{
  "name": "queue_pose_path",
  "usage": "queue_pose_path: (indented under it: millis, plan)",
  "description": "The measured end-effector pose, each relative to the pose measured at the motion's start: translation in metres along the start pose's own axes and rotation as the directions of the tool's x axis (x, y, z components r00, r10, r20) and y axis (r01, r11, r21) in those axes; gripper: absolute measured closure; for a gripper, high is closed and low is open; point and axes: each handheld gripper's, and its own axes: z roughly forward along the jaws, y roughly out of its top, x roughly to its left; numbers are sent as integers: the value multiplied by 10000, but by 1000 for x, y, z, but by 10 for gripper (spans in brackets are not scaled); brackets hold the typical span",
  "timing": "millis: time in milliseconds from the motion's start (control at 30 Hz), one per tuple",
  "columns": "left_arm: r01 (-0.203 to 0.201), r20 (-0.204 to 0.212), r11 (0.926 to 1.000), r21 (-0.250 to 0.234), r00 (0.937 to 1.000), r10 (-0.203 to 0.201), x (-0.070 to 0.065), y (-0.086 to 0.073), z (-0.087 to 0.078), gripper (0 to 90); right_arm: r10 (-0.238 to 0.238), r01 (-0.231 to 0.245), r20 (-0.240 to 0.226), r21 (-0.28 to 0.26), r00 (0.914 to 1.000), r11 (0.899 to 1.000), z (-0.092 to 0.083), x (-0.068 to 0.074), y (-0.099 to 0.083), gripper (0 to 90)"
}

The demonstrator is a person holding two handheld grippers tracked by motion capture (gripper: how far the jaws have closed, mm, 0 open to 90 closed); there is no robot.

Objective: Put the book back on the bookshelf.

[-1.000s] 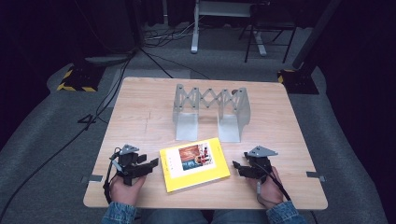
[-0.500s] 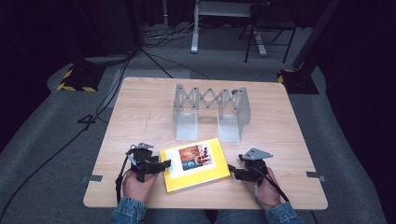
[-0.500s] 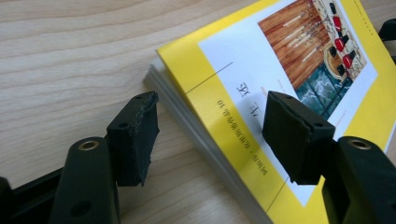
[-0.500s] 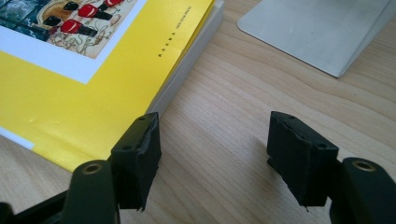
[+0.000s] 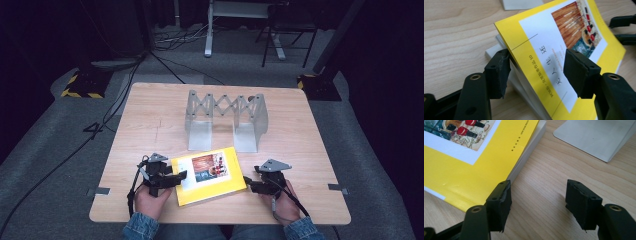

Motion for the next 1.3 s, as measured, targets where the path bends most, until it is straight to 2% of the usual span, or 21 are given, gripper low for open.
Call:
queue_pose_path:
  millis: [67,133,267,333,367,433,467,600,667,700,733,767,800,867,967,1033,1100,1200,1233,1300]
  plan:
    - [-207,165,9996,-175,9996,210,-4,-1,-3,405,-1,1,4,2,10000,10000,0,0,0,375]
    - [-254,192,9995,-189,9995,258,-6,-2,-4,426,2,-2,3,-2,10000,10000,0,0,0,375]
    - [-407,408,9992,39,9983,405,-10,-2,0,480,2,-2,4,1,10000,10000,0,0,0,376]
    - [-515,306,9987,31,9982,514,-13,-2,0,565,2,-2,-7,-9,10000,10000,0,0,0,376]
    - [-504,436,9987,14,9978,503,-13,-1,-1,613,-2,2,-7,-10,10000,10000,0,0,0,376]
    - [-487,735,9988,-96,9961,493,-12,0,-5,640,-4,4,3,1,10000,10000,0,0,0,376]
    - [-474,1002,9987,-174,9938,489,-12,0,-8,698,-4,4,-5,-8,10000,10000,0,0,0,375]
    - [-528,1208,9983,-265,9911,557,-15,2,-13,744,31,-31,49,8,10000,10000,-1,0,-1,371]
    - [-609,1309,9978,-275,9893,640,-18,3,-16,767,-163,164,232,-49,9996,9999,-4,1,-3,380]
    - [-670,1474,9972,-320,9865,710,-21,5,-19,773,-321,324,329,-105,9989,9994,-5,1,-4,406]
    - [-670,1474,9972,-320,9865,710,-21,5,-19,777,-539,547,472,-156,9974,9984,-7,2,-5,429]
    - [-785,1578,9963,-349,9840,831,-24,8,-23,779,-806,819,667,-168,9945,9965,-9,3,-6,433]
    - [-785,1578,9963,-349,9840,831,-24,8,-23,781,-806,819,667,-168,9945,9965,-9,3,-6,433]
    - [-939,1641,9949,-376,9815,989,-29,11,-26,782,-1165,1200,840,-376,9896,9921,-15,7,-7,433]
    - [-1083,1804,9931,-443,9769,1146,-34,16,-30,786,-1272,1334,939,-624,9874,9891,-23,11,-6,434]
    - [-1306,1894,9904,-444,9723,1367,-39,21,-34,788,-1552,1657,1060,-991,9822,9812,-33,18,-5,439]
    - [-1482,2004,9881,-406,9676,1534,-42,24,-35,790,-1594,1709,1029,-1154,9818,9785,-38,22,-4,440]
    - [-1557,2045,9870,-394,9656,1605,-46,28,-37,792,-1709,1829,957,-1355,9806,9737,-43,27,-4,432]
    - [-1687,2117,9848,-412,9618,1737,-49,31,-38,792,-1847,1993,1092,-1435,9767,9694,-46,33,-4,411]
    - [-1770,2113,9834,-406,9604,1815,-50,33,-38,793,-1923,2084,1181,-1429,9742,9676,-47,36,-4,397]
